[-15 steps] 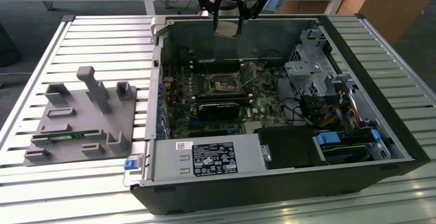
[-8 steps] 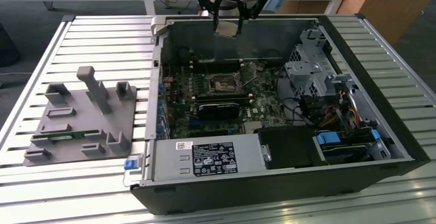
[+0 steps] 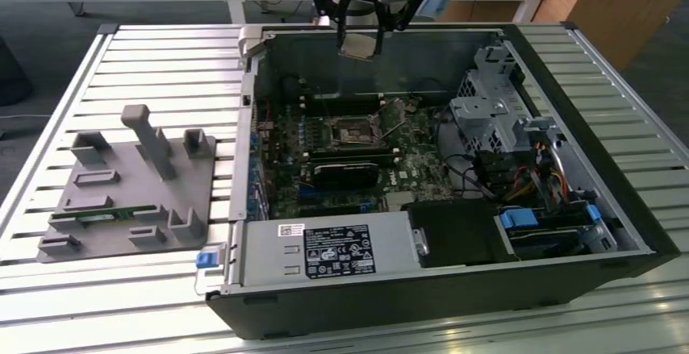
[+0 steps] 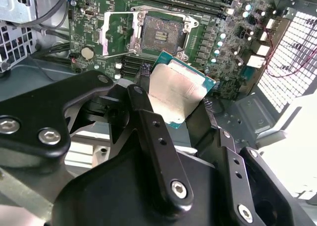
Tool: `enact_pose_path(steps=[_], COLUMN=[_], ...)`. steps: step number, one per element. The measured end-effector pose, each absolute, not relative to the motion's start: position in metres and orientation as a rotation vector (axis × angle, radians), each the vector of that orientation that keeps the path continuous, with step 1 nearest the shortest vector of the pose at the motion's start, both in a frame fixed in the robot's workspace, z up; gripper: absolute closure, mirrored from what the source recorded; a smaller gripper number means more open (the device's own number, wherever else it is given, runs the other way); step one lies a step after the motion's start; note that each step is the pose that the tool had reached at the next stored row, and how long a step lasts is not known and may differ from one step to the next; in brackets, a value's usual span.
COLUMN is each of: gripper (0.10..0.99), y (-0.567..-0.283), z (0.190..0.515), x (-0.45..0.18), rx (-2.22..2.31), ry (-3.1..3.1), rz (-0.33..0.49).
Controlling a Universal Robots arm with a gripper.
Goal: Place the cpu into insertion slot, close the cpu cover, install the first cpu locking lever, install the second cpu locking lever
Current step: 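Place the cpu into insertion slot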
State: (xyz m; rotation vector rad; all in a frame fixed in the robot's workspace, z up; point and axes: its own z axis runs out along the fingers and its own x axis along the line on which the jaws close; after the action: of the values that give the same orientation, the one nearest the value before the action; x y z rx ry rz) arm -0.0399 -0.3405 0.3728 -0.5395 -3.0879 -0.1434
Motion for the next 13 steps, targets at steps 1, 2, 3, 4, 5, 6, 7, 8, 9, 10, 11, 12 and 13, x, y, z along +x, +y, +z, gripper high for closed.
enact_pose_path(steps=[1,2,3,4,5,6,7,8,9,10,11,12,13], gripper=[0.545,0.545,0.545,0.545,0.545,0.545,0.545,0.545,0.545,0.545,0.545,0.545,0.545], y=[-0.3405,-0.3405,-0.3405,-0.3405,-0.3405,-0.3405,-0.3405,-0.3405,-0.3405,-0.3405,-0.3405,-0.3405,-0.3405], z=[0.3728,0.3728,0.3728,0.3728,0.3728,0.3728,0.3728,0.3728,0.3728,0.3728,0.3728,0.3728,0.3728], x=[-0.0399,-0.0399,-0.0399,-0.0399,-0.0399,-0.0399,-0.0399,-0.0399,-0.0399,-0.0399,-0.0399,-0.0399,-0.0399], rx=[-0.544,-0.548,-0.552,-0.555,-0.559,-0.563,-0.567,-0.571,-0.575,-0.579,-0.583,-0.587,-0.591], ry=[-3.087,-3.087,-3.086,-3.086,-3.085,-3.084,-3.084,-3.083,-3.083,-3.082,-3.081,-3.081,-3.08], rz=[-0.143,-0.143,-0.144,-0.144,-0.143,-0.143,-0.144,-0.144,-0.143,-0.144,-0.144,-0.144,-0.144])
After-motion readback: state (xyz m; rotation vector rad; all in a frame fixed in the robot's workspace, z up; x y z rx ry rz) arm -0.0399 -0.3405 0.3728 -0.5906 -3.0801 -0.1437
